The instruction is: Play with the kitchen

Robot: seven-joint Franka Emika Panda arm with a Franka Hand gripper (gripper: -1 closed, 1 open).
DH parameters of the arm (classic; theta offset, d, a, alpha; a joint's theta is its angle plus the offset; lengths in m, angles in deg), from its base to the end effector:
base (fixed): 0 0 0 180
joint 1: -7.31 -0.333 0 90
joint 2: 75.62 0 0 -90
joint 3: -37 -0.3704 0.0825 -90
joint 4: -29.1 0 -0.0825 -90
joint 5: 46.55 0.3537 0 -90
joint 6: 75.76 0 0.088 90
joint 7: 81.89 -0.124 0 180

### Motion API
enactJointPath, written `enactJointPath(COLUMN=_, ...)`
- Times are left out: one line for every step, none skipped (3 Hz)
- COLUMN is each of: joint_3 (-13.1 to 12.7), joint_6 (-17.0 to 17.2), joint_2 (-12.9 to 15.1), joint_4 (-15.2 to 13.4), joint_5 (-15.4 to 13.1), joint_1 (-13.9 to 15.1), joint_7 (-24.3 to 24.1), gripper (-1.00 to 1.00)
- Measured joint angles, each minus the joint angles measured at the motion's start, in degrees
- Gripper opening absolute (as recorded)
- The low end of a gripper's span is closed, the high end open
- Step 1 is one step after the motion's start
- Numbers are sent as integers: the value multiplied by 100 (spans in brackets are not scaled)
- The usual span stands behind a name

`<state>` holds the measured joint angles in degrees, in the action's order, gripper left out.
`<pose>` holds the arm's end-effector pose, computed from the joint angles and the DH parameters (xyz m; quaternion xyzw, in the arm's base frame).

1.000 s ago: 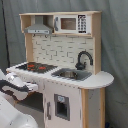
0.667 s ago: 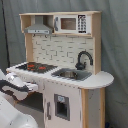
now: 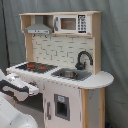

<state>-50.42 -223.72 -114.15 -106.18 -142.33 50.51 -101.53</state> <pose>0.3162 0.3836 0.3952 0.3447 0.6549 0.2558 0.6220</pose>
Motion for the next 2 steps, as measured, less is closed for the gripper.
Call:
enactJointPath(joint_3=0, joint_6=-1, joint_2=0, joint_4=1, joint_5=0, joint_1=-5, joint_7=-637, gripper=-100)
enactJointPath(joint_3=0, joint_6=-1, joint_2=0, joint_4=3, joint_5=-1, joint_1=-9, joint_7=-1304, gripper=-100)
